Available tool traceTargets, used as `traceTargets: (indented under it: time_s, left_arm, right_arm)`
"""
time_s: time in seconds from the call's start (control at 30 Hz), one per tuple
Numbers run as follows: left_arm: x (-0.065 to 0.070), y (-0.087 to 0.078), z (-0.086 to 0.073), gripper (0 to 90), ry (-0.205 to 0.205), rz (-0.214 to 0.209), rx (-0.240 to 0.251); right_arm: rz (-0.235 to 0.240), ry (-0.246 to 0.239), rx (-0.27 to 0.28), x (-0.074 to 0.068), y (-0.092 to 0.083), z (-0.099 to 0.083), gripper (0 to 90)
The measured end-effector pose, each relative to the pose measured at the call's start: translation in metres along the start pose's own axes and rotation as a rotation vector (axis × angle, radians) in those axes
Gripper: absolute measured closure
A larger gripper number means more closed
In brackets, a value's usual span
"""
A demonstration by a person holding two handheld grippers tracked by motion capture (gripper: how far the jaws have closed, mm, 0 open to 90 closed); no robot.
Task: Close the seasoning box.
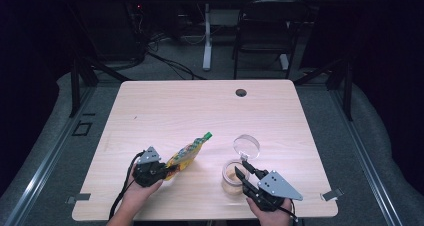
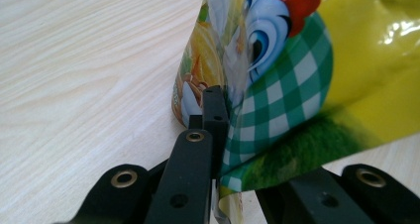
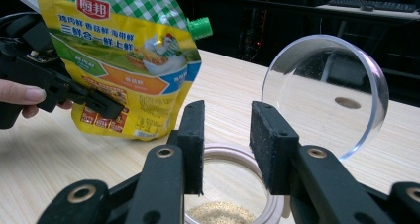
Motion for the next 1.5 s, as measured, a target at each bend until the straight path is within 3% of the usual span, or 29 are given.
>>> traceTargets:
  time_s: [0.4,0.47,0.77,1.03,1.3,1.5]
  left_arm:
    - [-0.017,-0.003,-0.011,77.6,-0.141,0.000,0.041]
    - [-0.018,-0.004,-0.012,76.5,-0.149,0.006,0.043]
    - [-0.019,-0.009,-0.015,70.5,-0.145,0.011,0.053]
    - [-0.017,-0.014,-0.015,56.0,-0.130,0.021,0.072]
    - [-0.015,-0.023,-0.018,47.2,-0.120,0.050,0.076]
    - [-0.016,-0.036,-0.022,45.4,-0.120,0.076,0.087]
  right_arm:
    - [-0.014,0.017,0.006,0.005,0.000,0.001,66.2]
    - [-0.017,0.025,0.012,0.008,0.000,0.003,65.1]
    - [-0.035,0.057,0.024,0.021,0.000,0.007,59.8]
    - [-0.052,0.085,0.035,0.036,0.002,0.010,50.5]
    - [-0.069,0.072,0.029,0.045,0.006,0.011,45.4]
    - [-0.083,0.071,0.067,0.048,0.003,0.020,45.2]
Point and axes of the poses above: each handheld gripper's, and its own axes: y roughly forward along the jaws, z roughly out of its top, x roughly to its right, the point moved 9 cm from there along y, roughly forward along the jaws, and after that the axes turned 10 degrees about -z, right-handed, at the moved point
